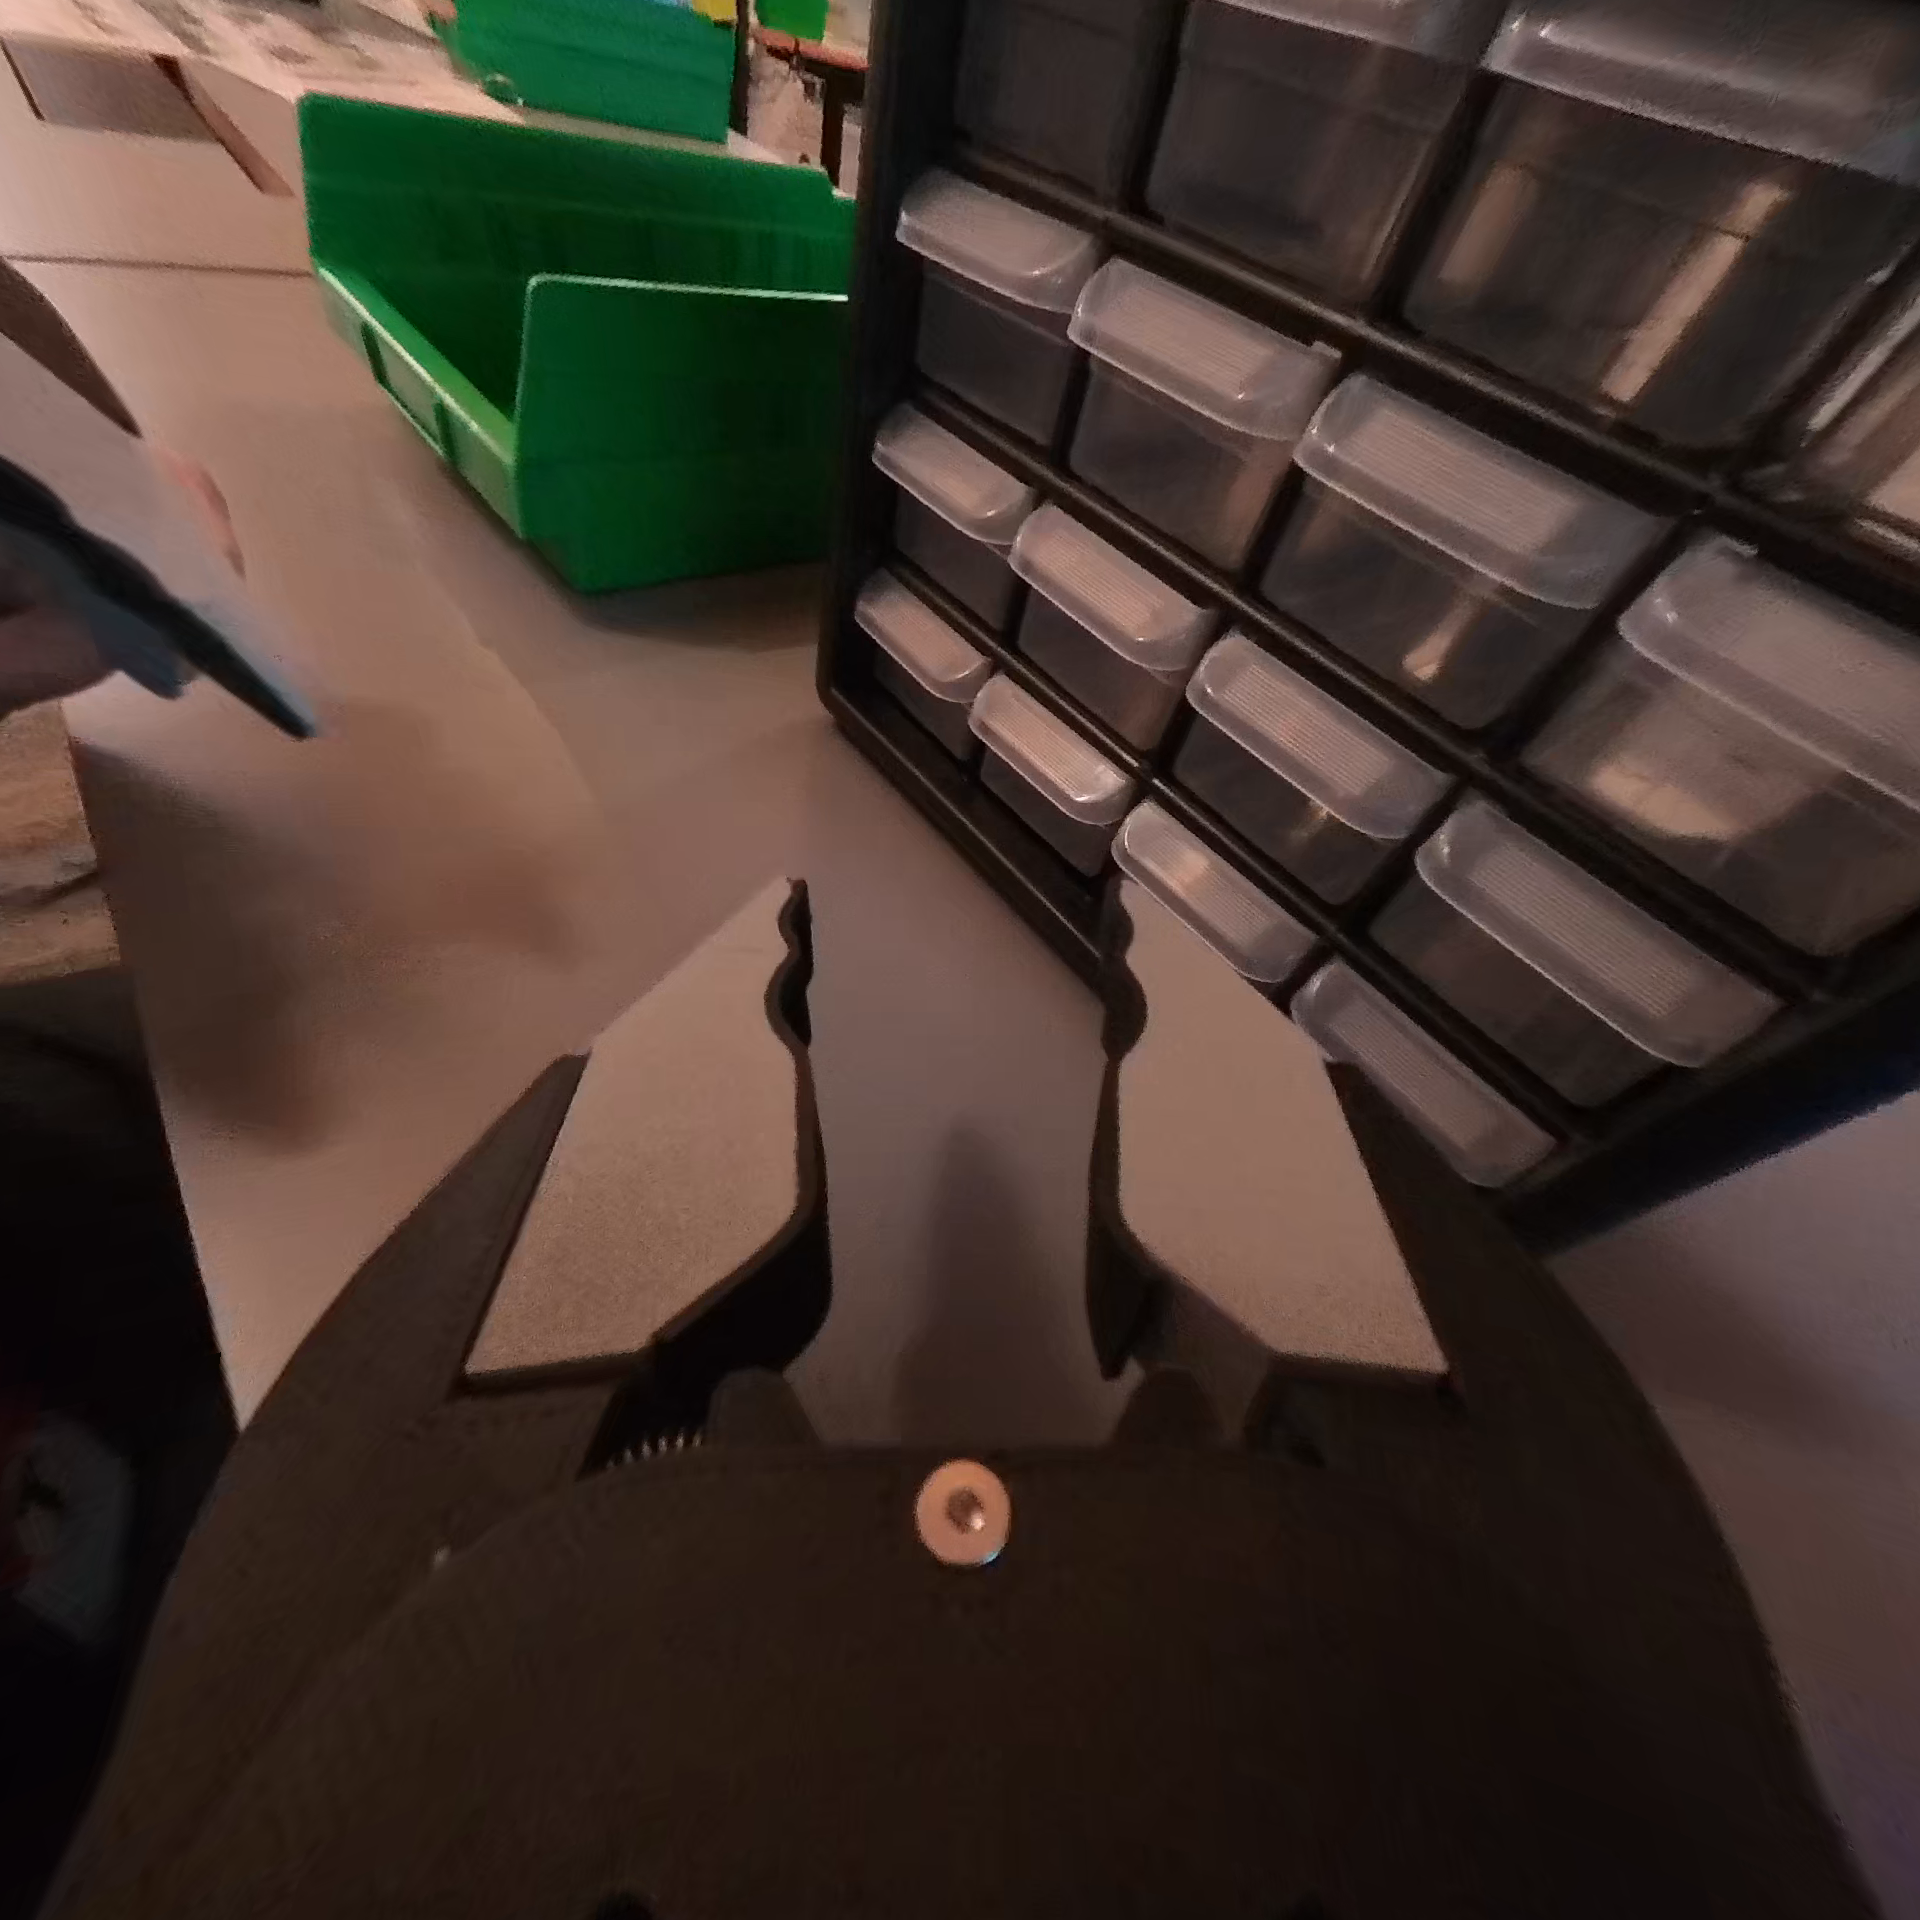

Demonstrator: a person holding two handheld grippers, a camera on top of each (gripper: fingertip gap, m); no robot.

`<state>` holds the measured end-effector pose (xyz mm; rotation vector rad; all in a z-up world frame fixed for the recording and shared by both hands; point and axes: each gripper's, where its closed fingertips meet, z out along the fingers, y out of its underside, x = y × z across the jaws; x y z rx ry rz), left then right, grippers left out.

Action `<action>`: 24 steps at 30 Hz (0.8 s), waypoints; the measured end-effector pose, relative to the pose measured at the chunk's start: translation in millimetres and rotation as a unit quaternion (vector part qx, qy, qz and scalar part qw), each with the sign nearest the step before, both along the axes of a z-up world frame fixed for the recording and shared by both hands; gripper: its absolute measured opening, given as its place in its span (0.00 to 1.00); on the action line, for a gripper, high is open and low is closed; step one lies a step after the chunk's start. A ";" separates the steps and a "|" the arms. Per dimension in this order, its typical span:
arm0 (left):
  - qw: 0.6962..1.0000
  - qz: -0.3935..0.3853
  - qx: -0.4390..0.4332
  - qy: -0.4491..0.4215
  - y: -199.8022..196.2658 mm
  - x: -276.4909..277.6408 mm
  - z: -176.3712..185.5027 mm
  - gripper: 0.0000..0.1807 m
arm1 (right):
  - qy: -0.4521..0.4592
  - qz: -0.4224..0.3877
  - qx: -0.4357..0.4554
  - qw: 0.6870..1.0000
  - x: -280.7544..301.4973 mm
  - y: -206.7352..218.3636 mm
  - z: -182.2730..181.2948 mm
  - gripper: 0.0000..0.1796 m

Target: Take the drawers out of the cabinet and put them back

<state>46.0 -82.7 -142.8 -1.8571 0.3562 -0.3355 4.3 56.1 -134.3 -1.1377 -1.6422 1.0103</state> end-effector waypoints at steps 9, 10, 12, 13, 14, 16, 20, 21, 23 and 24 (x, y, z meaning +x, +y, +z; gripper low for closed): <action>0.989 -0.096 0.087 -0.064 1.2 24.2 27.3 0.33 | -0.021 0.028 0.027 0.999 -0.2 -13.6 -9.9 0.27; 0.991 -0.089 0.083 -0.063 2.8 23.3 25.7 0.33 | -0.024 0.032 0.035 0.999 -0.3 -16.0 -11.5 0.27; 0.994 -0.077 0.061 -0.052 4.6 21.3 18.8 0.29 | -0.030 0.044 0.042 0.998 -0.4 -21.3 -14.5 0.27; 0.994 -0.083 0.051 -0.047 3.2 24.3 15.7 0.27 | -0.034 0.042 0.045 0.998 -0.8 -21.3 -16.2 0.26; 0.995 -0.082 0.048 -0.044 3.1 26.7 13.7 0.27 | -0.037 0.037 0.050 0.997 -1.4 -20.3 -17.2 0.27; 0.996 -0.075 0.045 -0.032 3.1 32.3 8.6 0.27 | -0.040 0.034 0.051 0.997 -1.6 -20.5 -18.3 0.27; 0.998 -0.050 0.025 0.018 0.0 42.1 -1.8 0.28 | -0.034 0.030 0.060 0.997 -1.3 -21.6 -16.4 0.28; 0.999 -0.037 0.021 0.033 0.5 41.3 -2.8 0.27 | -0.033 0.030 0.062 0.997 -1.4 -21.6 -16.1 0.28; 0.998 -0.006 0.007 0.055 0.8 37.2 -6.1 0.26 | -0.035 0.021 0.061 0.997 -1.8 -18.6 -16.8 0.29; 0.998 0.011 -0.003 0.061 1.0 33.5 -8.4 0.27 | -0.034 0.016 0.061 0.997 -2.1 -16.9 -16.5 0.29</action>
